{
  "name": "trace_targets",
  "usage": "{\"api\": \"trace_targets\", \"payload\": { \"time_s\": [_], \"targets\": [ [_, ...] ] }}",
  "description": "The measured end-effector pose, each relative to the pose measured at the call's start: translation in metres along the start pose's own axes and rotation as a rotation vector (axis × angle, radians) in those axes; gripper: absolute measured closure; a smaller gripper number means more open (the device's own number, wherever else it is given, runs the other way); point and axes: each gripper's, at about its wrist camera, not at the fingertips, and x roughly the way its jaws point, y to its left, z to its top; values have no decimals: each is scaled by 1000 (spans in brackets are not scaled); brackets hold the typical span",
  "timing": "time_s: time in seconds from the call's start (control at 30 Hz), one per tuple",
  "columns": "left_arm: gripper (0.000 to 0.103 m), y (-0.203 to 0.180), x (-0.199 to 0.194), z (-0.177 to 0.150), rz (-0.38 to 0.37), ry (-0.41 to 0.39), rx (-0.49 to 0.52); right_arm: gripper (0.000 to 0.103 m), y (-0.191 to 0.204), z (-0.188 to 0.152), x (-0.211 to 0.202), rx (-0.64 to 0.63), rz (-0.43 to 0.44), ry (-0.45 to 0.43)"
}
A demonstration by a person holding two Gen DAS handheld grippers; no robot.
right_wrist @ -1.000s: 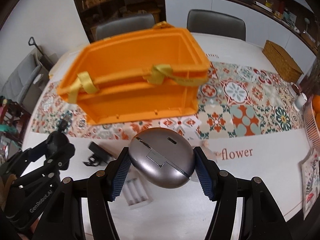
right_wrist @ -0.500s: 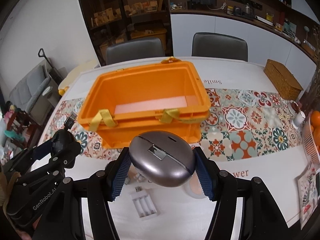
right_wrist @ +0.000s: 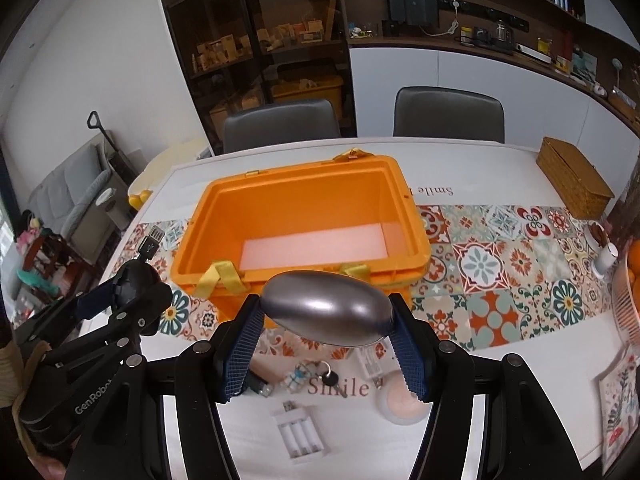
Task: Organize rigid objects
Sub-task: 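Lift the cable reel and silver mouse with both grippers over the orange crate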
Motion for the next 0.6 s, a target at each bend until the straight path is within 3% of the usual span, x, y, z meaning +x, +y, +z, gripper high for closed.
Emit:
{"api": "trace_targets", "payload": {
  "time_s": [0.6],
  "targets": [
    [48,5,46,45,-34,48,-4,41,0,43,40,-9,20,24]
  ]
}}
